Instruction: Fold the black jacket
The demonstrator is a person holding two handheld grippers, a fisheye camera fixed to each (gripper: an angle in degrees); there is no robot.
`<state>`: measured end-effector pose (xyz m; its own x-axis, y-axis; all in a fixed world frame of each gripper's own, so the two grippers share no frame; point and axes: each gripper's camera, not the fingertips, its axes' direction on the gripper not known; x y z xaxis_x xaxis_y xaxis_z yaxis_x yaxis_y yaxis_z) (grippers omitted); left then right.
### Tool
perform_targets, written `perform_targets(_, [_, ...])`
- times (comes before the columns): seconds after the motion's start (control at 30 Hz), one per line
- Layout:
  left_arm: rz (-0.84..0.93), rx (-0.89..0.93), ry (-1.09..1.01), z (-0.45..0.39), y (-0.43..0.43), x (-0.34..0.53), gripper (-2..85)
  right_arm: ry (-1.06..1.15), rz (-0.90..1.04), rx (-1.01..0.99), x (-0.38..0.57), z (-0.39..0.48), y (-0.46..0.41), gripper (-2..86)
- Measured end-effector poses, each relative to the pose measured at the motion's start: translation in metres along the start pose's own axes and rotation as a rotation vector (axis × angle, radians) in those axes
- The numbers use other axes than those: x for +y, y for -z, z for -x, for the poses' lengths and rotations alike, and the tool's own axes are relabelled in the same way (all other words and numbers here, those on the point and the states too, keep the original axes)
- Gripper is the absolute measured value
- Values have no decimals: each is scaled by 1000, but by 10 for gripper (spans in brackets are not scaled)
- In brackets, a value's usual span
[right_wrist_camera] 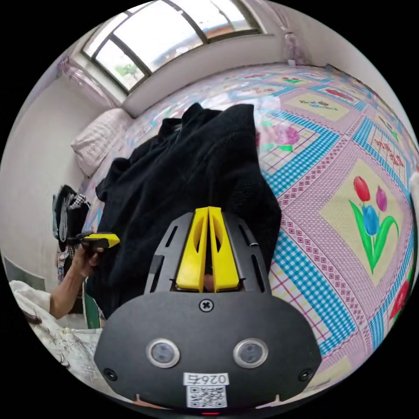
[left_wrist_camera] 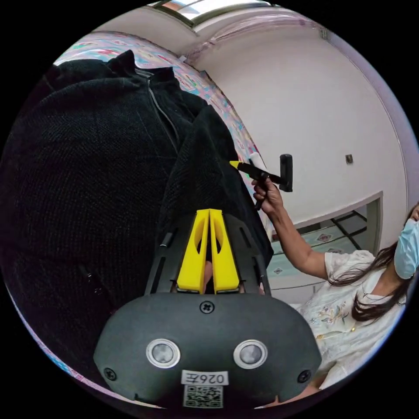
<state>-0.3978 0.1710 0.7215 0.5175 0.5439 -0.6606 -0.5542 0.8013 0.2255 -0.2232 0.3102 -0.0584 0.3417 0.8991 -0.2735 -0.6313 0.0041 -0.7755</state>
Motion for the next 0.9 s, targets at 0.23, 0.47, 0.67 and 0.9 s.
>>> perform_targets(0.23, [-672, -166, 289, 36, 204, 85, 76, 86, -266, -79, 58, -4, 36, 4])
perform_targets(0.47, [-916, -425, 527, 66, 332, 141, 164, 457, -161, -285, 27, 122, -46, 10])
perform_targets(0.67, [-914, -416, 584, 115, 386, 122, 232, 717, 20, -347, 10, 265, -175, 16])
perform_targets(0.9, [-878, -389, 575, 160, 429, 90, 230, 784, 236, -381, -13, 372, -338, 48])
